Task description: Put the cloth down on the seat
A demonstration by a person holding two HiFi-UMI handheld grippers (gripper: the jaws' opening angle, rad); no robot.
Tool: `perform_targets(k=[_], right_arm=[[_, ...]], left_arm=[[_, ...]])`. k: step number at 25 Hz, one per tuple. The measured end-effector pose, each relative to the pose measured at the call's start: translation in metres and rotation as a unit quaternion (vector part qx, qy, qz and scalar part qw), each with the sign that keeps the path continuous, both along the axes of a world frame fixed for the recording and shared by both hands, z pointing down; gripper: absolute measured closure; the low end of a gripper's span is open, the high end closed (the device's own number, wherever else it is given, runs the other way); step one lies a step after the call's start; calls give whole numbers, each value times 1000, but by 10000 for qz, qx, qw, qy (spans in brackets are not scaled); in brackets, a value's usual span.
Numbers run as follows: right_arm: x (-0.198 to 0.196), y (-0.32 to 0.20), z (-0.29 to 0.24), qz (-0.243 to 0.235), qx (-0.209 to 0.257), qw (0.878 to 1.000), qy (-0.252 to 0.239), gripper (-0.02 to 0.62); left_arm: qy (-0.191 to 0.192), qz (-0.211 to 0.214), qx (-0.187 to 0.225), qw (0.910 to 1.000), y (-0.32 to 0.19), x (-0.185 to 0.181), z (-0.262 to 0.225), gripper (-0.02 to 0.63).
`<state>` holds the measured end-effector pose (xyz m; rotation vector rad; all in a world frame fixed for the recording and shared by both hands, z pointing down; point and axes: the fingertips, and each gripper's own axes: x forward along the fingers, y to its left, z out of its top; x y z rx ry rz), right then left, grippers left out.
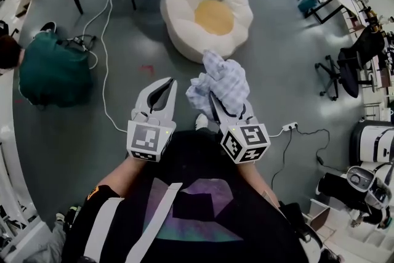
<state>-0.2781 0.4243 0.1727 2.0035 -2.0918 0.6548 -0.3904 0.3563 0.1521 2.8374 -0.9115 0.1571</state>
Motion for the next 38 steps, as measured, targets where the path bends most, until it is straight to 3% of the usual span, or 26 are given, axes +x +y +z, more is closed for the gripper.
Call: perform_targets(k=[13, 22, 38], right_arm=[[1, -26, -1, -291, 108, 9995, -86, 407], [18, -43, 17, -487, 58, 9986, -192, 407], [147, -123, 21, -790, 2, 9962, -361, 407]], left_arm=[[-110, -380, 84, 9992, -12, -10, -2, 607], [-173, -543, 67, 9984, -24, 11, 10, 607], [-470, -819, -17, 9955, -100, 144, -2, 607]])
